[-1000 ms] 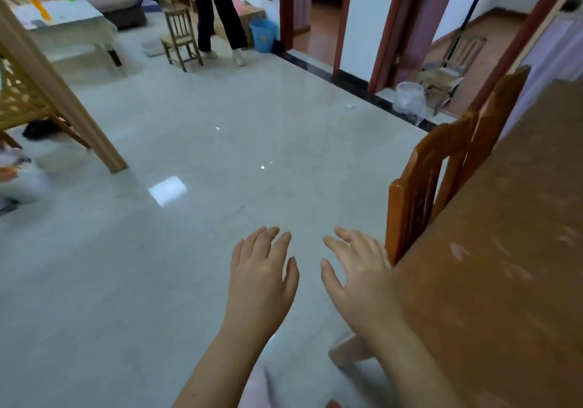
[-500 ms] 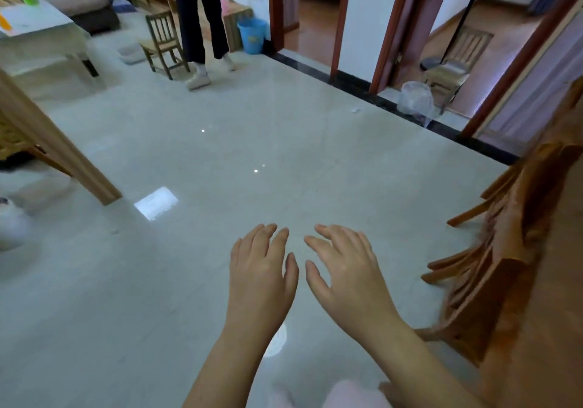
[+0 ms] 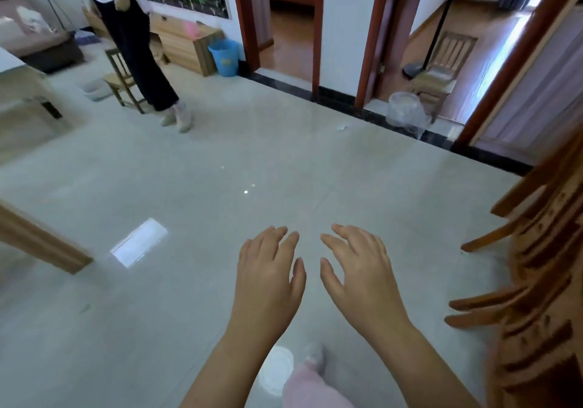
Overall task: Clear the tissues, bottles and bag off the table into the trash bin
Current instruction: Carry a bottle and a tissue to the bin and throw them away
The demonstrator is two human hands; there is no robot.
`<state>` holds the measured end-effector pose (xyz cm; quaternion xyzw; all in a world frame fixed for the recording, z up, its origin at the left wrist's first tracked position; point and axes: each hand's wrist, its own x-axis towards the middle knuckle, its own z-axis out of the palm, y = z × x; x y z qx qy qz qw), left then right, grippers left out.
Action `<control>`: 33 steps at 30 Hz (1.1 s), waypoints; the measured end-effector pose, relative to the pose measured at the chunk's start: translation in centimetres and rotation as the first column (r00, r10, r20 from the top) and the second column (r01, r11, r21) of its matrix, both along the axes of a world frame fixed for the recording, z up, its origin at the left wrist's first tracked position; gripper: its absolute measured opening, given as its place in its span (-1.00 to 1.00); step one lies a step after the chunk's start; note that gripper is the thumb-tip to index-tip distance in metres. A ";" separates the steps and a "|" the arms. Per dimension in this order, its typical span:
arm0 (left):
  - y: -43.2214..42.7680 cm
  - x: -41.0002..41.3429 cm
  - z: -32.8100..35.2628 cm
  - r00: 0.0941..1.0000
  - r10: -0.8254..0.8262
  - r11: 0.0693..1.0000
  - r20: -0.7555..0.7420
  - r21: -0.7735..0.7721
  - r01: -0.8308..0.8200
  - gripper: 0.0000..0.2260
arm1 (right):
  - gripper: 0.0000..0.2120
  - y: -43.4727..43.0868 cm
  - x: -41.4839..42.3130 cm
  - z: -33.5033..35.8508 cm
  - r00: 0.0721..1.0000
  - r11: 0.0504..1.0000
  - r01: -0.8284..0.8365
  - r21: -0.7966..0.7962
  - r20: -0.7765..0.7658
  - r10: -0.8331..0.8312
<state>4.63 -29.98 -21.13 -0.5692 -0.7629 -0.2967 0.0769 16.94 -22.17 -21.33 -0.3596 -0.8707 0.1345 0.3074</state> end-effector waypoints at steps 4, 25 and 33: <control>9.0 -3.0 1.9 0.997 -0.066 0.997 -0.031 0.038 0.067 -0.68 | -0.65 8.2 -2.2 1.8 0.998 0.998 0.054 0.014 -0.045 -0.054; 51.1 -6.5 3.3 0.866 -0.497 0.867 -0.044 0.023 0.498 -0.68 | -0.72 42.8 -2.8 3.8 0.838 0.835 0.541 0.103 0.025 -0.545; 68.3 -6.2 7.0 0.820 -0.564 0.819 -0.099 0.060 0.570 -0.70 | -0.66 56.8 -2.8 7.0 0.728 0.721 0.679 0.137 -0.005 -0.685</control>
